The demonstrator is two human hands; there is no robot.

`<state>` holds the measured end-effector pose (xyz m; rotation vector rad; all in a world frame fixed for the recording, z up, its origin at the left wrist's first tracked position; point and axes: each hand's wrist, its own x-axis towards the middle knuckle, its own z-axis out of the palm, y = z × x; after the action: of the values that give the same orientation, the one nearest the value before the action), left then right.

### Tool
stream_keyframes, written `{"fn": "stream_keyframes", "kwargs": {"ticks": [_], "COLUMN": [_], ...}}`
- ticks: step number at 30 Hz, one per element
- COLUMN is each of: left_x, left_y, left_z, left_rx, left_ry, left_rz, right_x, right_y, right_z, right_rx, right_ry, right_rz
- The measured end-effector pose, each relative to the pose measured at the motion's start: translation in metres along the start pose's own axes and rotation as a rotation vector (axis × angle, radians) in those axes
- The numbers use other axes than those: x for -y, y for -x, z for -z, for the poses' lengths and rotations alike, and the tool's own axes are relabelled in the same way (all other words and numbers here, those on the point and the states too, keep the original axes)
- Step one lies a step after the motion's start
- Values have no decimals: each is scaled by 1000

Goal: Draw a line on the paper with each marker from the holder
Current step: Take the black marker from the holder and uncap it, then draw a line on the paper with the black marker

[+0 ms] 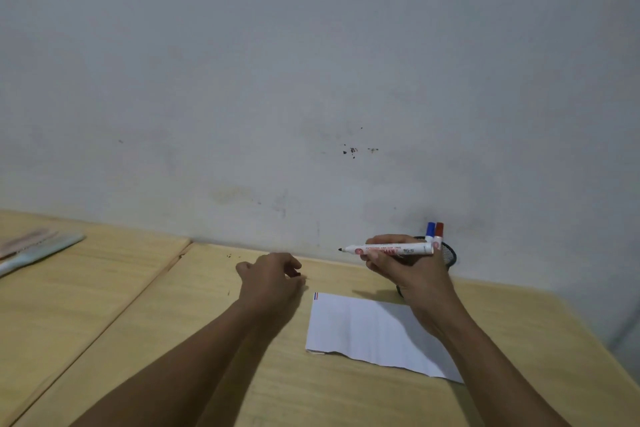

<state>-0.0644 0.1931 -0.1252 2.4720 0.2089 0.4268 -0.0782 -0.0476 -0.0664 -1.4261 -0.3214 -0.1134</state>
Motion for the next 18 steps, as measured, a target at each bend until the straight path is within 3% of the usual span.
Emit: {"fn": "stream_keyframes", "kwargs": {"ticks": [7,12,18], "left_x": [11,16,17], "left_y": [-1,21,46], "left_z": [-6,-8,-6], "left_rx": [32,-146,50], "left_ry": [-22,62,-78], "left_rz": [-16,-88,-202], "right_x": [-16,-34,-66], "right_y": [-6,-10,-16], "right_z": [-10,-26,-43], "right_rx": [-21,-9,112], "right_ry": [-62,50,108], "right_rz": [-56,-74,-229]}}
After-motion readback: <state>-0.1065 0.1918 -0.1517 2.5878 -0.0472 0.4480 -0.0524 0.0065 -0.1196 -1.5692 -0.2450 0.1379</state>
